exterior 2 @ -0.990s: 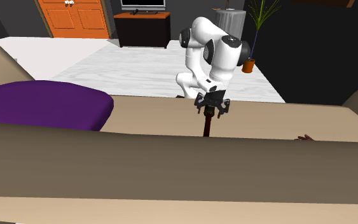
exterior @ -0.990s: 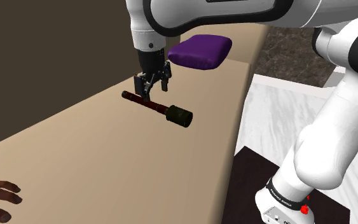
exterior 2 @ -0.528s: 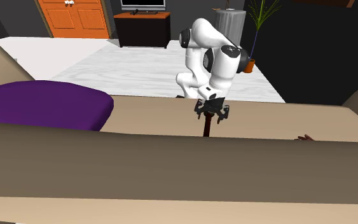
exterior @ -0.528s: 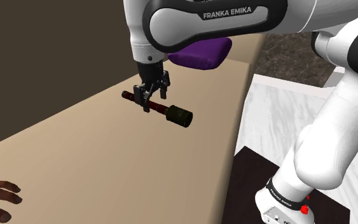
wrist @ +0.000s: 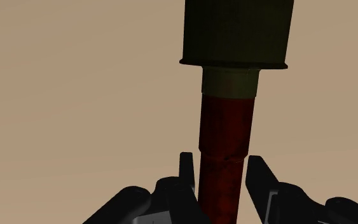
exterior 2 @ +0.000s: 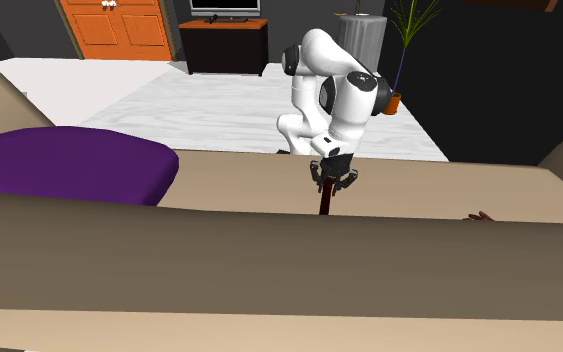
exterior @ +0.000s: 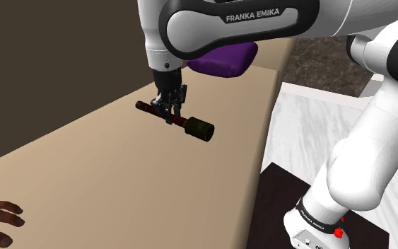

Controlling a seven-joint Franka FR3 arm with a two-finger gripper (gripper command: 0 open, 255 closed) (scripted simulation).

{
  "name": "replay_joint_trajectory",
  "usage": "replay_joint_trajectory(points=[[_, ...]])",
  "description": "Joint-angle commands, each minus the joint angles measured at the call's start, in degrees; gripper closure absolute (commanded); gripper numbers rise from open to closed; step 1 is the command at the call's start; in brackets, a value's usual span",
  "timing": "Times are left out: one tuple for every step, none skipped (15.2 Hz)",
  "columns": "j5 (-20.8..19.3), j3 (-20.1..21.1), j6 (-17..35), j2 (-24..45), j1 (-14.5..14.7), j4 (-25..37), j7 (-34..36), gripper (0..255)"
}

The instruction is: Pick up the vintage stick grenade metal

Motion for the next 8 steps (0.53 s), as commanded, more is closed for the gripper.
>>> replay_joint_trajectory(points=[[0.0,-0.03,0.0,0.05,-0.02,-0.1,-0.01,255],[-0.03,0.05,-0.08,0.13,0.05,0.03,0.15,255],[-0.02,0.06,-0.84,0.14,0.06,0.8,0.09,255],[-0.02,0.06,-1.61,0.15,0.07,1.58,0.03,255],[-0.03,0.08,-2.39,0.2,0.08,2.41,-0.02,255],[-0.04,0.09,-3.17,0.25,0.1,3.24,-0.07,255],[-0.06,0.1,-3.95,0.32,0.11,4.09,-0.11,255],[-0.09,0.12,-4.74,0.4,0.13,4.95,-0.15,255]])
